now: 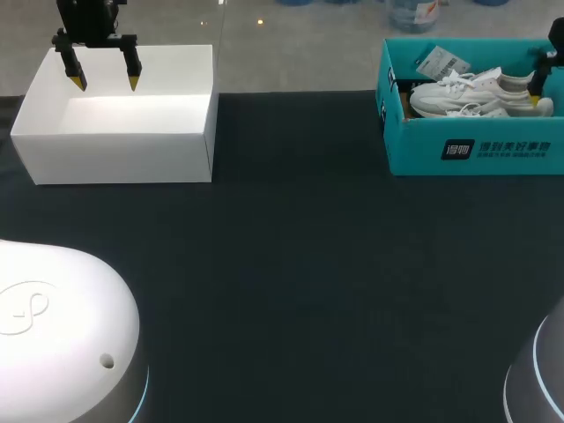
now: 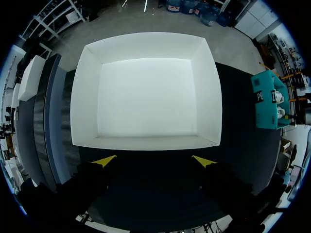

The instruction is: Take the shoe out of the shoebox, open the shoe tongue, remove and reinsert the insole, then place the shoe into the shoebox

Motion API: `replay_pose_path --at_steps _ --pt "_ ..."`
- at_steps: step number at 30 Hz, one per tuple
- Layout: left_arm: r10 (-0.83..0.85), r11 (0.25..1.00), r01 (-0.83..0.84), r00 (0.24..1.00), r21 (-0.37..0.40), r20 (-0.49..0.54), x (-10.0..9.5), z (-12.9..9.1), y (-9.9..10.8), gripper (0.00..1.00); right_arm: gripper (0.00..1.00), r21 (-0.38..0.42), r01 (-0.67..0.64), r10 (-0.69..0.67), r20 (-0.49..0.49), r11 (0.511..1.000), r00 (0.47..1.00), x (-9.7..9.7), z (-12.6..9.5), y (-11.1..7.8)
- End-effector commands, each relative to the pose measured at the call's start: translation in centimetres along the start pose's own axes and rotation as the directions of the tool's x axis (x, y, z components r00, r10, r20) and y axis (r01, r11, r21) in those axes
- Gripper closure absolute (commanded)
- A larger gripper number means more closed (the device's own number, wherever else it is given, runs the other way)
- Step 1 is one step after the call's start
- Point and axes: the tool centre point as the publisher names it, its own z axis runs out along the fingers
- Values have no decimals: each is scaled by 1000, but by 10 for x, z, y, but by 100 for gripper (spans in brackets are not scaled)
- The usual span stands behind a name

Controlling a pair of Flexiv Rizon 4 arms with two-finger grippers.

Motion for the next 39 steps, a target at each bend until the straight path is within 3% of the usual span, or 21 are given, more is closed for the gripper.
replay_pose_path --at_steps 1,19,22,23,24,26,39 --pt "0 1000 0 1000 0 0 0 0 0 0 0 15 7 -7 -3 1000 1000 1 7 13" --pt "0 1000 0 1000 0 0 0 0 0 0 0 67 31 -32 0 997 1000 -7 42 27" --pt "0 1000 0 1000 0 0 0 0 0 0 11 74 31 -31 4 997 1000 -8 45 28" --pt "0 1000 0 1000 0 0 0 0 0 0 27 75 30 -30 4 997 1000 -8 45 27" --pt "0 1000 0 1000 0 0 0 0 0 0 65 76 22 -23 6 997 1000 -9 46 27" --pt "0 1000 0 1000 0 0 0 0 0 0 100 69 18 -18 6 997 1000 -11 46 25" --pt "0 1000 0 1000 0 0 0 0 0 0 100 45 -17 16 9 999 1000 -17 39 22"
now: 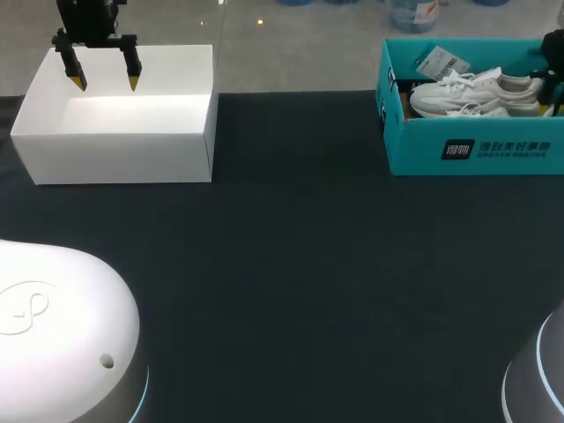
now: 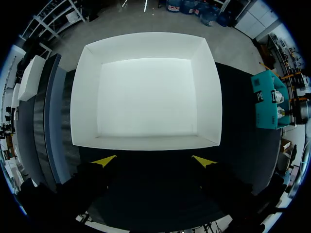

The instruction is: Take the shoe out of the shoebox, open the shoe tongue, remove and reinsert the insole, then place the shoe into the shoebox

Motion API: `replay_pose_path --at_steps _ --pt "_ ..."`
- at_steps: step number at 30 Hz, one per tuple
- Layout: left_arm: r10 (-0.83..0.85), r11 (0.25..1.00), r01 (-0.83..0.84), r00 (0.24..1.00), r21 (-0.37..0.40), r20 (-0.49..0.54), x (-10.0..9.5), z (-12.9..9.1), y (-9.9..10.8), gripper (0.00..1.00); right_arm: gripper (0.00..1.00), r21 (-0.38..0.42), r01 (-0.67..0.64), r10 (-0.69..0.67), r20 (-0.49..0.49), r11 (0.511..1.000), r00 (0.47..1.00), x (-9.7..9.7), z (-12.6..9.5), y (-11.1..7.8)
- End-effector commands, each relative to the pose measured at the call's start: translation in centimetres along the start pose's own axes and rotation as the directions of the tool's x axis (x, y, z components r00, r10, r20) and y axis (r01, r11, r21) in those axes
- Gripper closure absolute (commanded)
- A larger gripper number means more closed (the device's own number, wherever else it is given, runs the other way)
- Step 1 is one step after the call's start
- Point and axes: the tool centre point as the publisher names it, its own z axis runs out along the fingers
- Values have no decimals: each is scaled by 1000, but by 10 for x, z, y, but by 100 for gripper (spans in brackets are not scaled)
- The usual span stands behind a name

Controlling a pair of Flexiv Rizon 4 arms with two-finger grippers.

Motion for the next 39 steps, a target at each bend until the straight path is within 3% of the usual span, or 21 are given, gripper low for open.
replay_pose_path --at_steps 1,9,20,31,39 --pt "0 1000 0 1000 0 0 0 0 0 0 100 -11 -11 11 6 1000 1000 -2 -4 -2" --pt "0 1000 0 1000 0 0 0 0 0 0 100 -29 -56 57 49 998 997 -7 -31 -1" --pt "0 1000 0 1000 0 0 0 0 0 0 100 -64 -131 138 130 989 982 -11 -120 3" --pt "0 1000 0 1000 0 0 0 0 0 0 100 -195 -177 208 152 965 966 -3 -215 -3" --pt "0 1000 0 1000 0 0 0 0 0 0 100 -226 -197 231 133 954 964 4 -238 -17"
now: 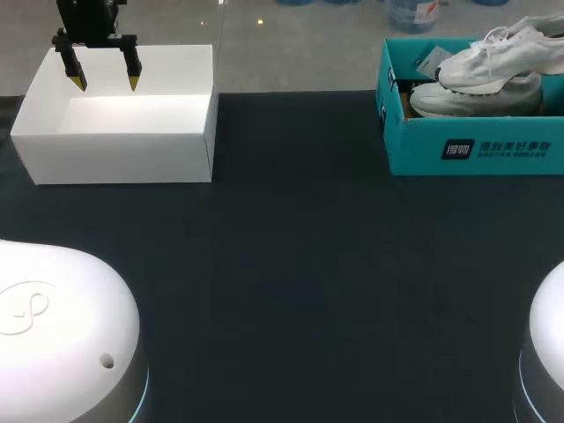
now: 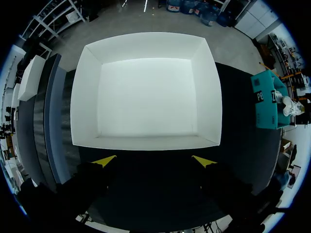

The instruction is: Take the shoe out of the shoebox, open the shoe tongue, remove and reinsert the insole, then place the shoe into the shoebox

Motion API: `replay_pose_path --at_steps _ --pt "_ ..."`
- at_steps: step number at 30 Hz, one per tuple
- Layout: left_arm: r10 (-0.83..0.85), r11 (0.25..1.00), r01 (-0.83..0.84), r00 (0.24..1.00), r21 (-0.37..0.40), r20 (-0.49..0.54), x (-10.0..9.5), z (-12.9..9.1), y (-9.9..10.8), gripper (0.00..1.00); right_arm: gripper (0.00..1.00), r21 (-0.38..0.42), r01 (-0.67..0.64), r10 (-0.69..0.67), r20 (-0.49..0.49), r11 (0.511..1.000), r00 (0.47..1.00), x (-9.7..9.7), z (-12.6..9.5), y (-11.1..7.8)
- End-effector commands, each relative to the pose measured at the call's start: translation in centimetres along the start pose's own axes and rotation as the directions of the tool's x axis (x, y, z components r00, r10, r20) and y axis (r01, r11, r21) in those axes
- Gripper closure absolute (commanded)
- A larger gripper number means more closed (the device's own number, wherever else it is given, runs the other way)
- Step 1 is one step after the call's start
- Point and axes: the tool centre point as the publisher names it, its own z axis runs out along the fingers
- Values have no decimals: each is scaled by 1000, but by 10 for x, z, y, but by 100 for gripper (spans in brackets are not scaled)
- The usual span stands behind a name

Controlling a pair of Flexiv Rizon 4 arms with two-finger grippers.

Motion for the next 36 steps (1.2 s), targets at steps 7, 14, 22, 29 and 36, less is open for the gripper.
replay_pose_path --at_steps 7,14,22,29,36 --pt "0 1000 0 1000 0 0 0 0 0 0 100 3 -25 25 -7 1000 1000 0 -27 -19" --pt "0 1000 0 1000 0 0 0 0 0 0 100 3 -25 25 -7 1000 1000 0 -27 -19" --pt "0 1000 0 1000 0 0 0 0 0 0 100 3 -25 25 -7 1000 1000 0 -27 -19" --pt "0 1000 0 1000 0 0 0 0 0 0 100 3 -25 25 -7 1000 1000 0 -27 -19" --pt "0 1000 0 1000 0 0 0 0 0 0 100 -44 -2 0 -34 999 999 27 -40 -43"
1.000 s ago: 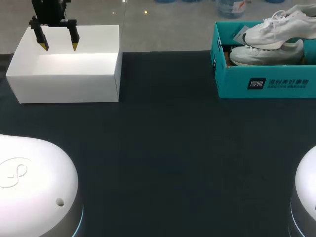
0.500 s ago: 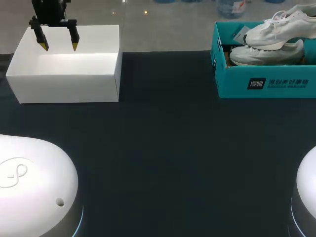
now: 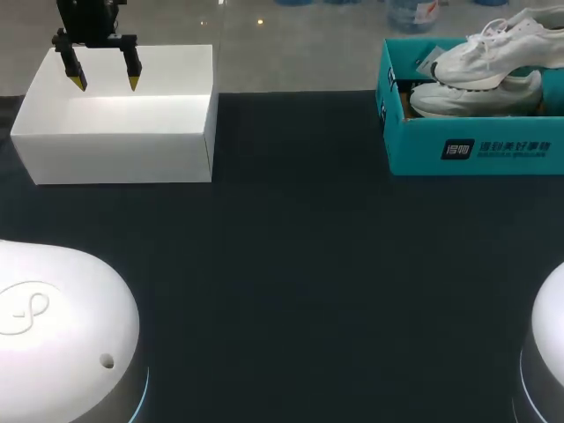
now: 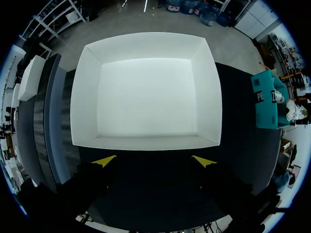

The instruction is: Take the shoe out of the shoebox, open the shoe tongue, remove and reinsert the insole, then place the shoe into the shoebox

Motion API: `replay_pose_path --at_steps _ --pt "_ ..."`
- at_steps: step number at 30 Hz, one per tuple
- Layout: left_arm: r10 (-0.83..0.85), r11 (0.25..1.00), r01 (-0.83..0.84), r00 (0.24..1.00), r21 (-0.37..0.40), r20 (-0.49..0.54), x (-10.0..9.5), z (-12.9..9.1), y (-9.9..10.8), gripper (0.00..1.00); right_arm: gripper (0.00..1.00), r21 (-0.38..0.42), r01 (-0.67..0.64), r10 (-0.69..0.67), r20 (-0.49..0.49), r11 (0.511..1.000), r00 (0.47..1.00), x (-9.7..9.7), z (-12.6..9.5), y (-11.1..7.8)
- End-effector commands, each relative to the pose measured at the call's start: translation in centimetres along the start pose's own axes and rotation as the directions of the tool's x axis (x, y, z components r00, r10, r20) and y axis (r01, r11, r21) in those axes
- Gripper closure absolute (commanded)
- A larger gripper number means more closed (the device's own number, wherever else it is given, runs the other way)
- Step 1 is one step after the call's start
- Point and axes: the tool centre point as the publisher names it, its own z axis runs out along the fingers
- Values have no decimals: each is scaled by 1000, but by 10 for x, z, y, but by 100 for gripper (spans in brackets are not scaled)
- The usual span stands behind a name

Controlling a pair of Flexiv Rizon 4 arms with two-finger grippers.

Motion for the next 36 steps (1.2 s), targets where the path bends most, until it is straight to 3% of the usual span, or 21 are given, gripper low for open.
replay_pose_path --at_steps 1,8,13,18,30,31,36 --pt "0 1000 0 1000 0 0 0 0 0 0 100 -58 10 -11 -5 998 1000 20 -12 -28" --pt "0 1000 0 1000 0 0 0 0 0 0 100 -86 25 -27 -25 996 999 75 -27 -81" --pt "0 1000 0 1000 0 0 0 0 0 0 100 -75 43 -46 -40 996 998 125 -30 -129" --pt "0 1000 0 1000 0 0 0 0 0 0 100 -57 32 -35 -51 998 998 163 -34 -180" --pt "0 1000 0 1000 0 0 0 0 0 0 100 -11 -16 15 -107 1000 994 222 -40 -284" --pt "0 1000 0 1000 0 0 0 0 0 0 100 26 -28 31 -107 999 994 227 -38 -293" --pt "0 1000 0 1000 0 0 0 0 0 0 100 39 -71 75 -110 997 991 230 -36 -301"
